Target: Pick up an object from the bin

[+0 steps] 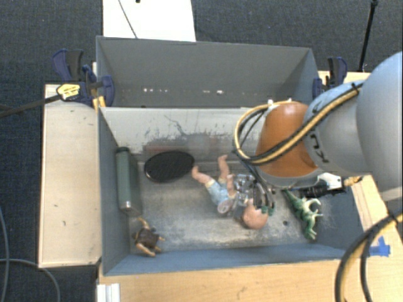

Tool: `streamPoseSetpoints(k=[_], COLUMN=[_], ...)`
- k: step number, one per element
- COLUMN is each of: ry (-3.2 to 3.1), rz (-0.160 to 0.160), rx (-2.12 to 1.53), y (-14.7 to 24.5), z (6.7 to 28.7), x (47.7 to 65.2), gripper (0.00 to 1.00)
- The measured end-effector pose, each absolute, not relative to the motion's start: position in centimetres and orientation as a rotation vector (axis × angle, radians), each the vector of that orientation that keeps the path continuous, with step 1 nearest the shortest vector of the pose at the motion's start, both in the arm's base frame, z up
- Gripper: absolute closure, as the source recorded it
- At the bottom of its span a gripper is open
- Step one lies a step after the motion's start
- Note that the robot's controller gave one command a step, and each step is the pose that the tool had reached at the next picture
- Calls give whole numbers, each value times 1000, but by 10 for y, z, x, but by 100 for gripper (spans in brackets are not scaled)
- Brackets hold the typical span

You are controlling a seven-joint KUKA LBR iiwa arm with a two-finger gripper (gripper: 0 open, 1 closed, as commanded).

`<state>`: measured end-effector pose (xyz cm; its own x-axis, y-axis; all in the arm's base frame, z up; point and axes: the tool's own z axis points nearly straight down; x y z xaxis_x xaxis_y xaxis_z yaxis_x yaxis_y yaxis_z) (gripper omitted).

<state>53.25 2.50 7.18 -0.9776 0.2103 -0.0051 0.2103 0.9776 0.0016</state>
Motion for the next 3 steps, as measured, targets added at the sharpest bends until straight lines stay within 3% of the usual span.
streamPoseSetpoints(k=[1,2,3], ry=[3130,3119,3117], rz=[-1,0,-2], rx=[332,407,415], y=[29,11,24], z=[120,180,247], x=[536,534,525], gripper=[100,100,100])
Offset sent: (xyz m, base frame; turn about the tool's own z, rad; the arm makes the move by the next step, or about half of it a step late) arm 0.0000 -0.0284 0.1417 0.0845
